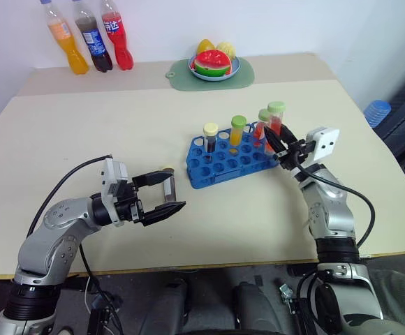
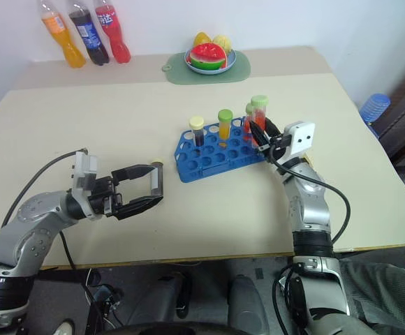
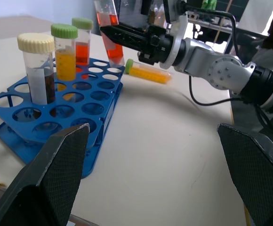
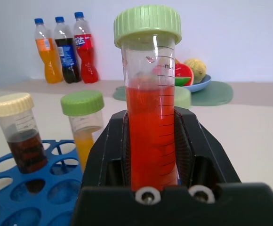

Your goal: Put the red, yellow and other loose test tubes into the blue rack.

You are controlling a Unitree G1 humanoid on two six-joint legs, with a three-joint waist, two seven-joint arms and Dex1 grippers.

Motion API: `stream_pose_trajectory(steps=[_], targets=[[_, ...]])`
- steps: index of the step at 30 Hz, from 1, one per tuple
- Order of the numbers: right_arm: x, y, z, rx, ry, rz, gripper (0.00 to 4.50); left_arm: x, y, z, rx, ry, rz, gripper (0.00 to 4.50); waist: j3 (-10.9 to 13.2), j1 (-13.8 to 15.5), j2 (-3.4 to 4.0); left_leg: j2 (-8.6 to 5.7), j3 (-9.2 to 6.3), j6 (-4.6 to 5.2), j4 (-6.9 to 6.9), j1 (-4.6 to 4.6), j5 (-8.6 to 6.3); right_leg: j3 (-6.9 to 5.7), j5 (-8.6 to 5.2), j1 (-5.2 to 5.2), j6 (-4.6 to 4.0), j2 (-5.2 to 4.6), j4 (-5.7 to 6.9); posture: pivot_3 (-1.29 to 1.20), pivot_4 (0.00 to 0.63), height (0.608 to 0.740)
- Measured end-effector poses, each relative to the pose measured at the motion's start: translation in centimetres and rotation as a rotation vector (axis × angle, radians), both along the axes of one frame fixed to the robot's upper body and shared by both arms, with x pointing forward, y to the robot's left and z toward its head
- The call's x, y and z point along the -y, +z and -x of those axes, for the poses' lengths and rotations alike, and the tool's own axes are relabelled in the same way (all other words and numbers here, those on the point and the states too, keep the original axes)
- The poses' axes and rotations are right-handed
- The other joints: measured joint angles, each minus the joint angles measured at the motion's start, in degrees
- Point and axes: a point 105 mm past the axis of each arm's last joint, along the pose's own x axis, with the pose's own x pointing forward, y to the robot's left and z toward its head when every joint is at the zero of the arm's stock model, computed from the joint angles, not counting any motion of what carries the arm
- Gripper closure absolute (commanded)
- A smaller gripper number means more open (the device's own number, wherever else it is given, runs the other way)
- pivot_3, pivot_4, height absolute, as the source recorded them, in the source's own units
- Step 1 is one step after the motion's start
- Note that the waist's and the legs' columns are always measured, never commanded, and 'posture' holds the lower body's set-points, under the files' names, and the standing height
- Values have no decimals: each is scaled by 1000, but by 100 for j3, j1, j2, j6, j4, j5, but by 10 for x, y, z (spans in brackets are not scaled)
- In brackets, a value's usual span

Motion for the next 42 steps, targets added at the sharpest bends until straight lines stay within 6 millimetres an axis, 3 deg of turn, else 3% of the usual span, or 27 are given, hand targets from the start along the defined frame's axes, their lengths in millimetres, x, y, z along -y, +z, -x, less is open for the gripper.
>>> stream_pose_trajectory(steps=[12, 17, 20, 27, 28, 29, 33, 34, 38, 42], targets=[[2, -15, -9, 43, -69, 8, 3739, -3, -2, 2, -7, 22, -2, 0, -9, 4, -15, 0, 0, 0, -4, 28, -1, 0, -1, 25, -1, 0, -2, 0, 150, 740], [9, -17, -7, 52, -95, 9, 3739, -4, 0, 3, 1, 32, -8, 0, -13, 21, -20, 0, -1, 0, -4, 33, -1, 0, -1, 26, -1, -1, -2, 0, 150, 740], [11, -28, -2, 23, -102, 11, 3739, -7, 1, 2, 5, 42, -9, 0, -13, 26, -22, 0, -1, 0, -5, 33, -1, 0, -1, 25, -2, -1, -2, 0, 150, 740], [5, -31, 2, 21, -105, -7, 3739, -6, 1, 2, 5, 42, -10, 0, -13, 4, -22, 0, -1, 0, -10, 33, -1, 1, -1, 25, -2, -1, -2, 0, 150, 740], [4, -31, 1, 21, -100, -12, 2697, -7, 1, 2, 5, 42, -10, 0, -13, -2, -22, 0, -1, 0, -10, 33, -1, 1, -1, 26, -2, 0, -2, 0, 150, 740], [2, -32, -2, 20, -94, -16, 2345, -6, 1, 2, 4, 41, -10, 0, -14, -6, -22, 1, -1, -1, -10, 33, 0, 1, -1, 26, -2, 0, -2, 0, 150, 740], [-7, -50, -6, -24, -88, 24, 217, -6, 2, 2, 5, 40, -9, 0, -12, -17, -19, 3, 3, -5, -27, 33, 2, 5, -2, 15, -4, 1, -2, 0, 150, 740], [-7, -48, -7, -14, -100, 51, 39, -6, 2, 2, 5, 40, -9, 0, -12, -12, -19, 2, 3, -5, -28, 32, 3, 5, -2, 15, -4, 1, -3, 0, 150, 740], [1, -35, 0, 5, -108, 169, 39, -7, 0, 2, -1, 36, -5, 0, -12, 39, -19, -1, 1, -5, -26, 31, 3, 5, -2, 16, -4, -3, -4, 0, 150, 740], [17, -15, 33, -111, -53, 264, 39, -7, -3, 0, -14, 41, 16, 0, -11, 40, -18, -2, -2, -4, -26, 24, 2, 5, -2, 13, -4, -9, -8, 0, 150, 740]])
